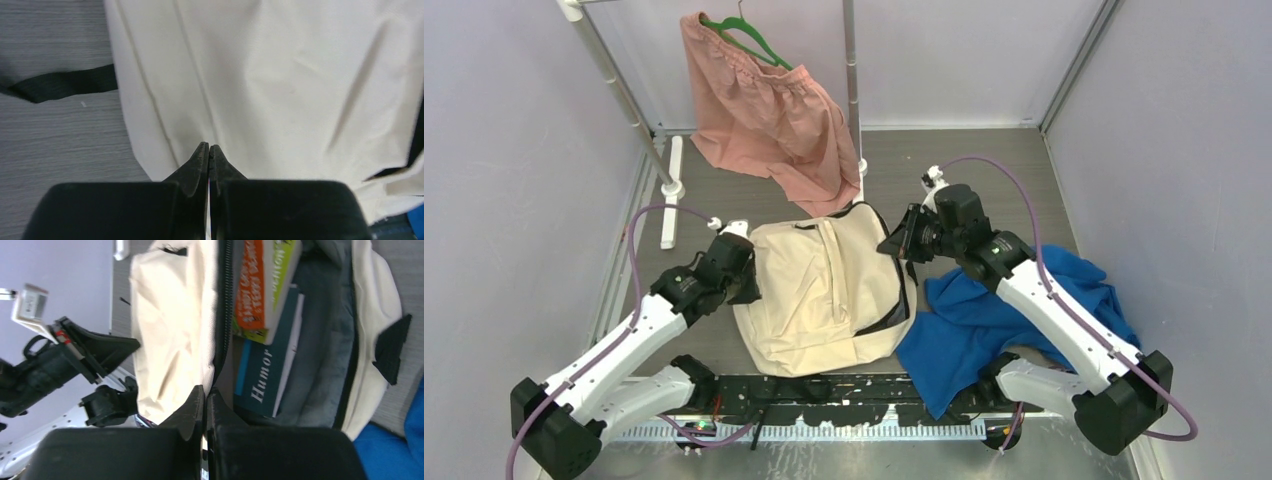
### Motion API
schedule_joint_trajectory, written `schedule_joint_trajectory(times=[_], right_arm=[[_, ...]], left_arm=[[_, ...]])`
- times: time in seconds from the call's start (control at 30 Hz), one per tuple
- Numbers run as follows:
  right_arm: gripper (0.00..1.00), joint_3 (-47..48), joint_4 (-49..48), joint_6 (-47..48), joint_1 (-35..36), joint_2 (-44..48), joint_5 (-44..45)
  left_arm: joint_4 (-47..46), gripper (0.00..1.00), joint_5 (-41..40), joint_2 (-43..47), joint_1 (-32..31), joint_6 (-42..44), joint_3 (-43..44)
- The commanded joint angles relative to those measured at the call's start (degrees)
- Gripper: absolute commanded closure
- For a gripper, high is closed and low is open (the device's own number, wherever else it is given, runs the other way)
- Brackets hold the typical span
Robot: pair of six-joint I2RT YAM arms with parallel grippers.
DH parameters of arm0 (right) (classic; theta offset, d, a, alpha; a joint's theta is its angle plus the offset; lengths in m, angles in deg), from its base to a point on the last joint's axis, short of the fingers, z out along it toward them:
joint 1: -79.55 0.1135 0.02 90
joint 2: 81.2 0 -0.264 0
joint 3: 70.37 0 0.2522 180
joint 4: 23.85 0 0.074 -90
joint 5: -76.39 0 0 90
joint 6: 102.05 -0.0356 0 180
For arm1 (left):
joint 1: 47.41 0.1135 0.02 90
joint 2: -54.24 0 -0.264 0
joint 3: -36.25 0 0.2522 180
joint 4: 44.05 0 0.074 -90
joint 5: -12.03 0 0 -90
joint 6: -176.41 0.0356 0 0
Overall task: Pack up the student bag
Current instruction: Adjust the student bag at the center of the board.
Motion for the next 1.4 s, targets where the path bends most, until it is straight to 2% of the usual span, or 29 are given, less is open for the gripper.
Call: schedule_joint_trajectory(times=[0.0,0.07,0.13,0.3,0.43,0.53,0.63,0.83,0.9,0.97,1.0,1.37], right_arm=[[0.99,5.13,-0.72,-1.3,0.26,1.56,-5.51],[0.99,6.04,-3.18,-2.94,0.3,0.85,-8.08],[0.99,6.74,-6.5,-4.66,0.28,0.54,-10.87],[0.99,8.8,-7.82,-4.83,0.24,-0.39,-11.09],[0.99,8.59,-8.49,-5.14,0.27,-0.93,-10.89],[0.99,8.29,-8.61,-5.43,0.21,-1.22,-10.79],[0.99,7.93,-8.28,-5.37,0.27,-1.05,-10.36],[0.99,7.11,-7.52,-5.24,0.27,-0.18,-9.7],[0.99,6.88,-7.19,-5.2,0.3,0.26,-9.41],[0.99,6.62,-6.44,-4.88,0.25,0.72,-8.91],[0.99,6.66,-5.71,-4.42,0.33,0.9,-8.41],[0.99,6.44,-0.74,-1.26,0.21,0.92,-3.59]], left_arm=[[-3.56,1.0,11.24,1.91,-0.24,4.54,6.18],[-3.78,0.94,15.91,1.53,-1.4,4.28,8.21],[-3.65,0.81,18.36,0.83,-3.61,3.36,10.16],[-8.62,0.58,18.66,0.16,-10.01,-2.84,10.16],[-15.08,0.55,15.26,-3.0,-14.67,-9.8,8.39],[-17.95,0.54,9.52,-7.5,-17.42,-12.26,8.91],[-21.7,0.54,9.19,-11.0,-17.98,-13.22,9.34],[-24.43,0.58,8.04,-17.28,-18.17,-14.33,9.79],[-24.48,0.68,7.93,-18.12,-18.17,-14.43,10.15],[-24.29,0.93,7.66,-17.93,-18.17,-14.53,10.74],[-23.71,0.99,7.13,-17.41,-18.17,-14.34,11.26],[-16.85,1.0,1.56,-5.05,-17.52,-6.71,16.65]])
